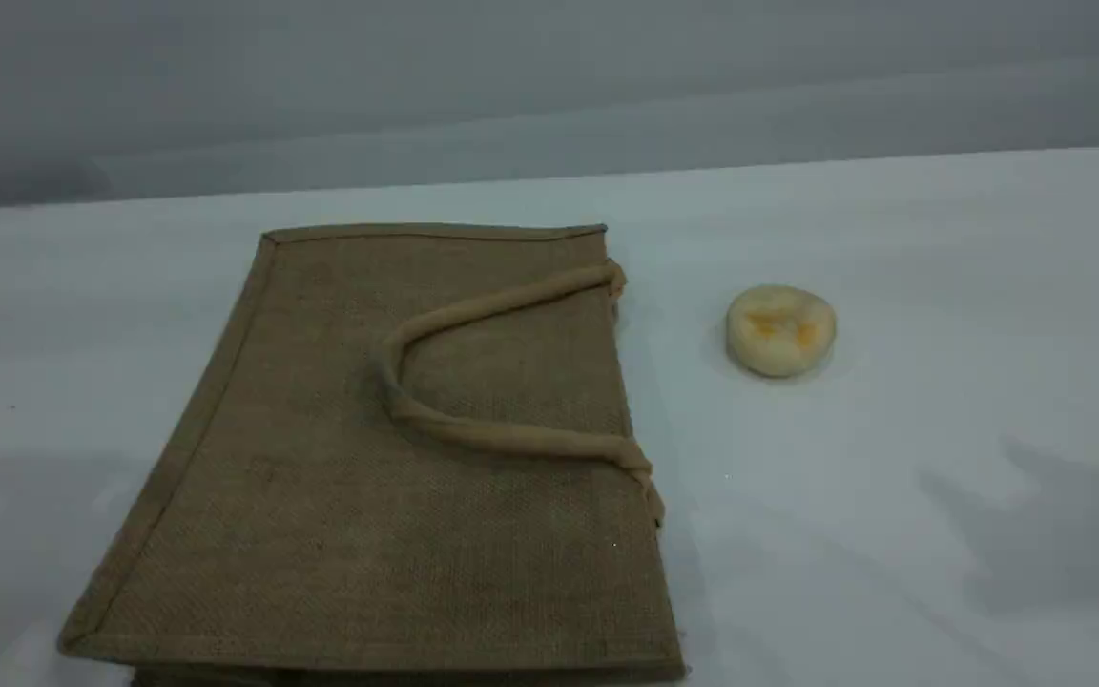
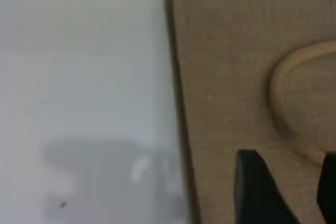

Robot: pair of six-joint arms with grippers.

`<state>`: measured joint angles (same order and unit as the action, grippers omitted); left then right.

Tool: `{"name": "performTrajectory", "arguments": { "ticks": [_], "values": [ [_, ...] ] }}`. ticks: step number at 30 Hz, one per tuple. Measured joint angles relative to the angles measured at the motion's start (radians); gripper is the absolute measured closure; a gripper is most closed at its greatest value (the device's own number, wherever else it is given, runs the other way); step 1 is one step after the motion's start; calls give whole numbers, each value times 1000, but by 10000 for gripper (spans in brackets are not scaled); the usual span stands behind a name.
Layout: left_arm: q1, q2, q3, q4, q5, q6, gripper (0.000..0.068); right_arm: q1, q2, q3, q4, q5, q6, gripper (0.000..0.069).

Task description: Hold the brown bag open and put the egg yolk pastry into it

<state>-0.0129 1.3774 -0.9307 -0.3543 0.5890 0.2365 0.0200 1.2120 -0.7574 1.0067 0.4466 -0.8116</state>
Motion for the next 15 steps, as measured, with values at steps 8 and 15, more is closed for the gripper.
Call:
{"name": "performTrajectory", "arguments": {
  "ticks": [8,15],
  "values": [
    [-51,269,-67,-271,-44,203,381,0,220,0,270,-10,-243,256],
    [-170,469,-128,-384,-170,235,374,1,290,0,413,14,-394,256]
  ]
}}
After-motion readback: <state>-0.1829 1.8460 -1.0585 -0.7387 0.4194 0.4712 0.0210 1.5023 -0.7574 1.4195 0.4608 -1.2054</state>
